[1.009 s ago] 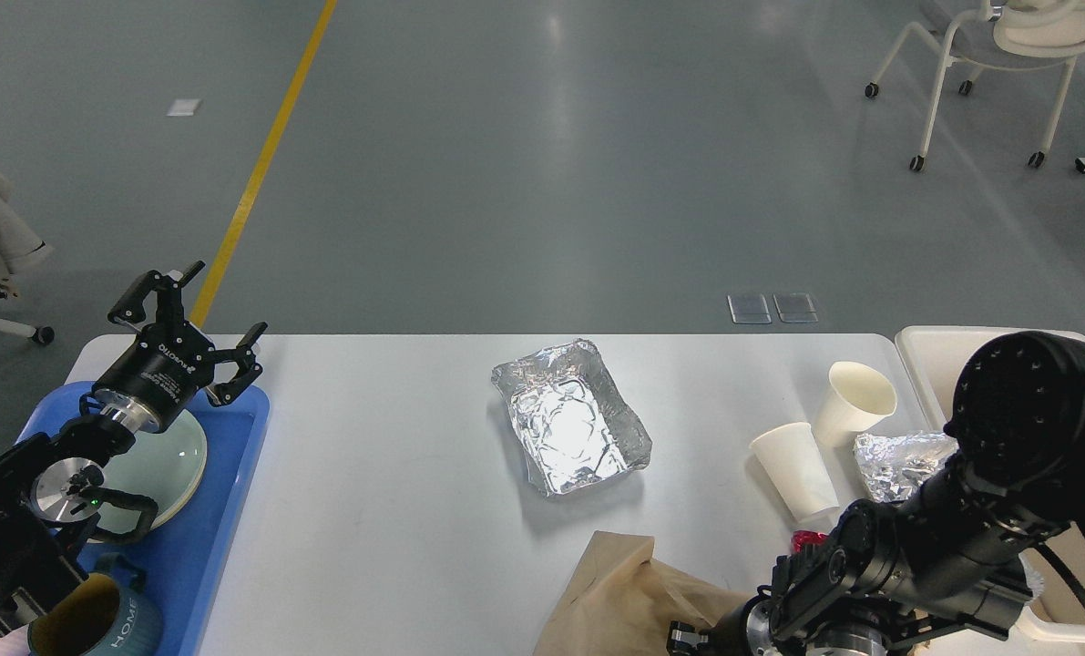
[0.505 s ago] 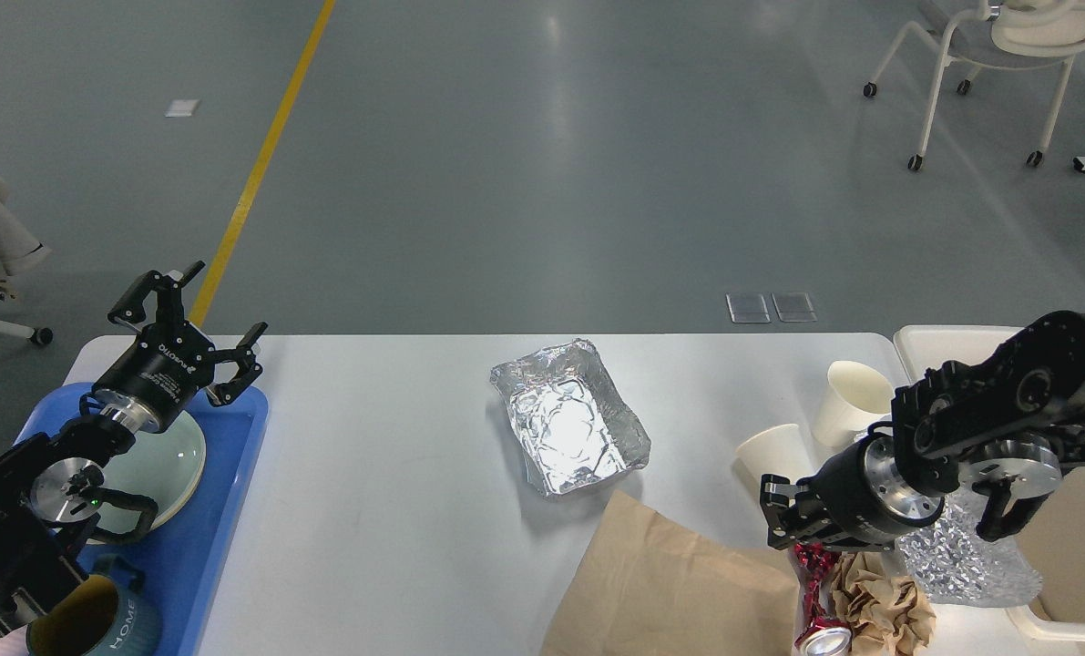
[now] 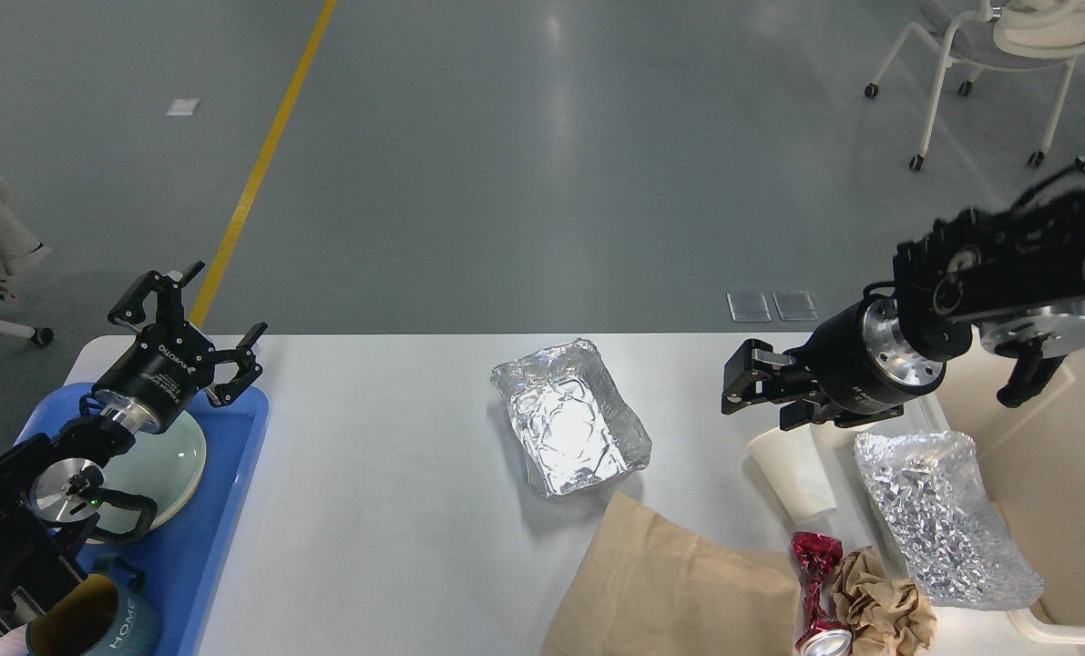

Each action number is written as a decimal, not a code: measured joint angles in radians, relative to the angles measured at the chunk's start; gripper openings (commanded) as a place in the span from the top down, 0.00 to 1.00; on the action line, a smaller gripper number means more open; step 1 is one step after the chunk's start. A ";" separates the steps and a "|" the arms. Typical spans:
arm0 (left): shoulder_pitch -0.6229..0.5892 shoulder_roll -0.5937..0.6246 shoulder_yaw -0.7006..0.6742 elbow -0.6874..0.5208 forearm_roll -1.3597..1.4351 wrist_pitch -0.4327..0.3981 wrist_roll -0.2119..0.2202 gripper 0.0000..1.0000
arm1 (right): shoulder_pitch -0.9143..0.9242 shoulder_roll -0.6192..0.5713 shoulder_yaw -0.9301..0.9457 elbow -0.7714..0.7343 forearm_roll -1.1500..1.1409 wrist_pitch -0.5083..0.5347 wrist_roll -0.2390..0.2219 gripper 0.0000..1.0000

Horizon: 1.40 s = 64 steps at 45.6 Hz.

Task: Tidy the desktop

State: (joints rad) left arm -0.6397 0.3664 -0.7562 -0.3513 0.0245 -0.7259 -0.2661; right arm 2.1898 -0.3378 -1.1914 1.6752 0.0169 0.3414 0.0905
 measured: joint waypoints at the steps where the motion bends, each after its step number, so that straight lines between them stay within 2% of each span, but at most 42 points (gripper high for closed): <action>1: 0.000 0.000 0.000 0.000 0.000 0.000 0.000 0.00 | 0.028 -0.002 -0.002 0.000 -0.009 0.026 0.000 0.00; 11: 0.000 0.000 0.000 0.000 0.000 -0.001 0.000 0.00 | 0.266 -0.065 0.008 -0.001 -0.190 0.276 0.002 0.00; 17: 0.000 0.000 0.000 0.000 0.000 -0.001 0.000 0.00 | 0.289 -0.058 0.040 0.000 -0.206 0.306 0.002 0.00; 21: 0.000 0.000 0.000 0.000 0.000 -0.001 -0.001 0.00 | 0.245 -0.020 0.071 -0.002 -0.205 0.241 0.002 0.00; 29: 0.000 0.000 0.000 0.000 0.000 -0.001 -0.001 0.00 | 0.007 0.161 0.134 -0.041 -0.203 -0.104 0.002 0.00; 33: 0.000 0.000 0.000 0.000 0.000 -0.001 -0.001 0.00 | -0.098 0.240 0.138 -0.076 -0.197 -0.179 0.000 0.00; 43: 0.000 0.000 0.000 0.000 0.000 -0.001 -0.001 0.00 | -0.302 0.371 0.166 -0.162 -0.100 -0.216 0.000 0.00; 64: 0.000 0.000 0.000 0.000 0.000 -0.001 -0.001 0.00 | -0.565 0.470 0.148 -0.390 -0.073 -0.269 -0.017 0.00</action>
State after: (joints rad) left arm -0.6397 0.3664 -0.7562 -0.3513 0.0245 -0.7272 -0.2671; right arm 1.6245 0.1327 -1.0433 1.2849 -0.0557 0.0727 0.0740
